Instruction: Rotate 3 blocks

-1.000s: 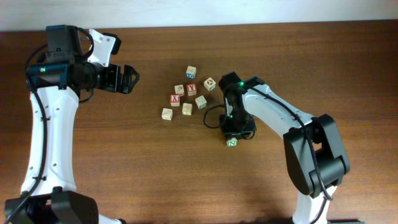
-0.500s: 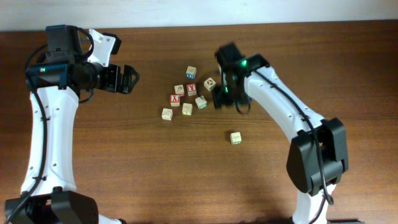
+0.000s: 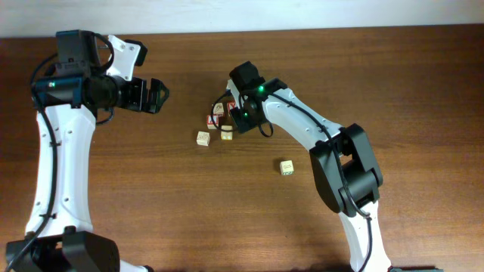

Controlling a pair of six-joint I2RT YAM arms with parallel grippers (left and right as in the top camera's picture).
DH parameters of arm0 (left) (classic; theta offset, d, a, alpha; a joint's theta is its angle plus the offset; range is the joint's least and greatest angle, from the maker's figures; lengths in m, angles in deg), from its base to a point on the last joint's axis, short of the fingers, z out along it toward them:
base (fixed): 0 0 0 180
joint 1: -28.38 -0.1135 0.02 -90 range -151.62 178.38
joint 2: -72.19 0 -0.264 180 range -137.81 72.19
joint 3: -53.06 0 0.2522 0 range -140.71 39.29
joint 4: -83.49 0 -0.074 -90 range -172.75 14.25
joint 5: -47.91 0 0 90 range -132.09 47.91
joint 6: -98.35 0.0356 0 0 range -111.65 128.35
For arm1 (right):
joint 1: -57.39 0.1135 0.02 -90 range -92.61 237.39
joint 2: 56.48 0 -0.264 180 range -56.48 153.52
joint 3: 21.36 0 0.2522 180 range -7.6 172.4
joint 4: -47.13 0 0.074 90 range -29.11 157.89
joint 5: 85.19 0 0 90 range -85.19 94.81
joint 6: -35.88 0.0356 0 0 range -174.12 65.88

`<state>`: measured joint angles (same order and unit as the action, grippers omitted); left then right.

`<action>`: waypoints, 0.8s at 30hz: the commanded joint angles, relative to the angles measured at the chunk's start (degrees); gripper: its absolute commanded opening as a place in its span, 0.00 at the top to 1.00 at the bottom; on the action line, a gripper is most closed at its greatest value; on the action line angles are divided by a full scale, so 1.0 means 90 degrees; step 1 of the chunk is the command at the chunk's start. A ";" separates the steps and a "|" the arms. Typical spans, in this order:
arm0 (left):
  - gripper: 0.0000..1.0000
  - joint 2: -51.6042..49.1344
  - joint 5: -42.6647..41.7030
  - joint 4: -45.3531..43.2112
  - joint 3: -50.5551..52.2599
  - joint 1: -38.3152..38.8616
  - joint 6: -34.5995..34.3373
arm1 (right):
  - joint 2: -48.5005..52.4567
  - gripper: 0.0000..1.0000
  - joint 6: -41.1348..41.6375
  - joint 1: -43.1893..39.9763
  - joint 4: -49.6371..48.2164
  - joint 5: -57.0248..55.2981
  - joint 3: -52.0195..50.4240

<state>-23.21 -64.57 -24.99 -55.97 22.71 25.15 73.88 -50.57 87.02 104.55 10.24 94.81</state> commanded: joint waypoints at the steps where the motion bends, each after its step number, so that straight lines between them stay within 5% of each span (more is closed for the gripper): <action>1: 0.01 -0.0032 -0.0007 0.0002 -0.0109 0.0000 0.0097 | 0.0039 0.67 -0.0015 0.0034 0.0024 -0.0036 0.0010; 7: 0.01 -0.0032 -0.0007 0.0002 -0.0109 0.0000 0.0097 | -0.0391 0.77 0.0325 0.0034 0.0631 -0.0007 0.0427; 10: 0.01 -0.0032 -0.0007 0.0002 -0.0109 0.0000 0.0097 | -0.1460 0.79 0.1248 0.0034 0.2113 -0.0015 0.1202; 14: 0.01 -0.0032 -0.0007 0.0002 -0.0109 0.0000 0.0097 | -0.1778 0.79 0.2858 0.0061 0.3150 -0.0495 0.0797; 19: 0.01 -0.0032 -0.0007 0.0002 -0.0109 0.0000 0.0097 | -0.1778 0.79 0.3500 0.0131 0.1630 -0.0240 -0.1841; 24: 0.01 -0.0032 -0.0007 0.0002 -0.0109 0.0000 0.0097 | -0.1763 0.78 0.3667 0.0129 0.1061 -0.0231 -0.2603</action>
<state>-23.21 -64.57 -25.01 -56.03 22.71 25.15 58.30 -18.62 87.76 114.34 8.07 72.80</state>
